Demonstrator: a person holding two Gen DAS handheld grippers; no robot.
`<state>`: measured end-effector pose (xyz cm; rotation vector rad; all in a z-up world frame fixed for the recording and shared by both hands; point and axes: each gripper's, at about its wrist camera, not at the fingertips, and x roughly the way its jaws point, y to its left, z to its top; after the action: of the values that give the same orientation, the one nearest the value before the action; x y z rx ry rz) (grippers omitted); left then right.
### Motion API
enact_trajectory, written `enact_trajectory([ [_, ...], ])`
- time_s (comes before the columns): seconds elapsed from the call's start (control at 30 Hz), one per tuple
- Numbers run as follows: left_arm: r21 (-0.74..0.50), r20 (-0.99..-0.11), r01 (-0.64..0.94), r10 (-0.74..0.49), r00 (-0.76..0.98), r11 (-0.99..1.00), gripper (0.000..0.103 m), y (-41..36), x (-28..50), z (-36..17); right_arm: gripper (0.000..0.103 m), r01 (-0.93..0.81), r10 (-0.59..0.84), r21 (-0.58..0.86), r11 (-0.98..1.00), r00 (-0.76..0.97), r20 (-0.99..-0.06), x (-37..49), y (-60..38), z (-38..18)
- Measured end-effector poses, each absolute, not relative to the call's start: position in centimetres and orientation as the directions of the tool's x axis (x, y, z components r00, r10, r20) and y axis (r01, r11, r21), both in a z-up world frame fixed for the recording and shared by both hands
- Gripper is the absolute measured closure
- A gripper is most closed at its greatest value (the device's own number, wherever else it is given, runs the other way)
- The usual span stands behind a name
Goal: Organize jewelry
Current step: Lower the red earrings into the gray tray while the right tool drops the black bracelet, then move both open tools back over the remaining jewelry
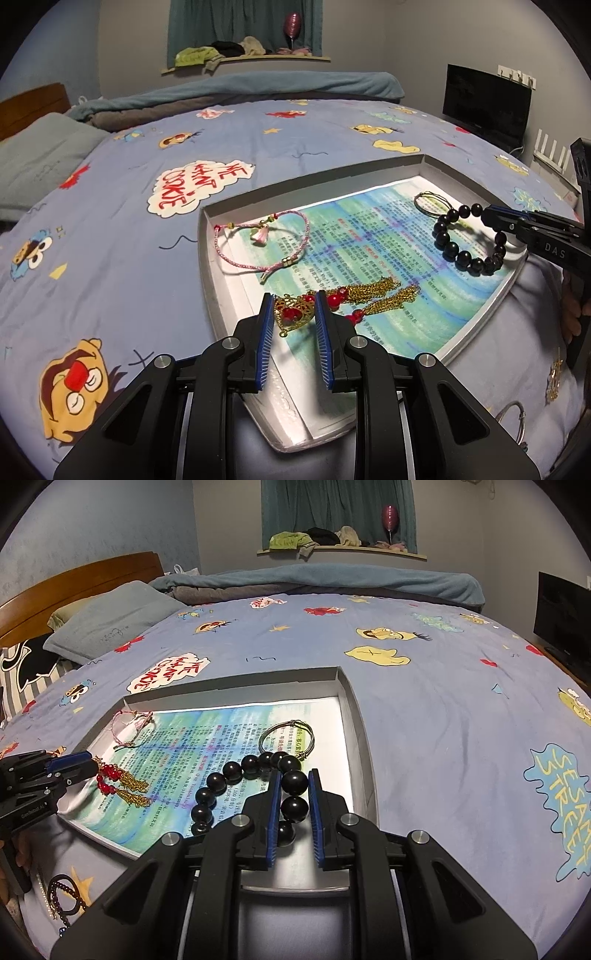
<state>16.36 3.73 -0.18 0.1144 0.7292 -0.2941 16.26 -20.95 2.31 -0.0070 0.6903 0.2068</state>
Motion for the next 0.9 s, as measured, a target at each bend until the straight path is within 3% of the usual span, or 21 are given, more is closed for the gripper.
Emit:
enact_trajectory([
  [0.17,0.006,-0.670,0.301,-0.220,0.709,0.953,0.079,3.7,16.3,-0.2,0.086,-0.193,0.191,0.065,0.979,0.755,-0.628,16.2,-21.0,2.5],
  [0.27,0.008,-0.668,0.301,-0.219,0.711,0.954,0.077,3.7,16.3,-0.2,0.078,-0.192,0.191,0.066,0.979,0.767,-0.612,15.9,-21.1,2.8],
  [0.43,0.012,-0.658,0.295,-0.215,0.722,0.955,0.059,3.7,16.2,0.0,0.071,-0.185,0.189,0.068,0.980,0.792,-0.581,15.4,-21.3,3.5],
  [0.5,0.012,-0.648,0.290,-0.213,0.731,0.957,0.054,3.7,16.0,0.3,0.056,-0.178,0.186,0.071,0.982,0.802,-0.567,15.2,-21.4,3.7],
  [0.7,0.012,-0.595,0.270,-0.210,0.776,0.963,0.024,3.4,14.8,1.8,0.028,-0.164,0.184,0.085,0.983,0.827,-0.531,14.2,-21.8,4.7],
  [0.9,0.029,-0.557,0.230,-0.175,0.812,0.973,0.013,3.1,13.8,2.9,0.008,-0.142,0.172,0.098,0.985,0.845,-0.506,13.1,-22.4,5.5],
])
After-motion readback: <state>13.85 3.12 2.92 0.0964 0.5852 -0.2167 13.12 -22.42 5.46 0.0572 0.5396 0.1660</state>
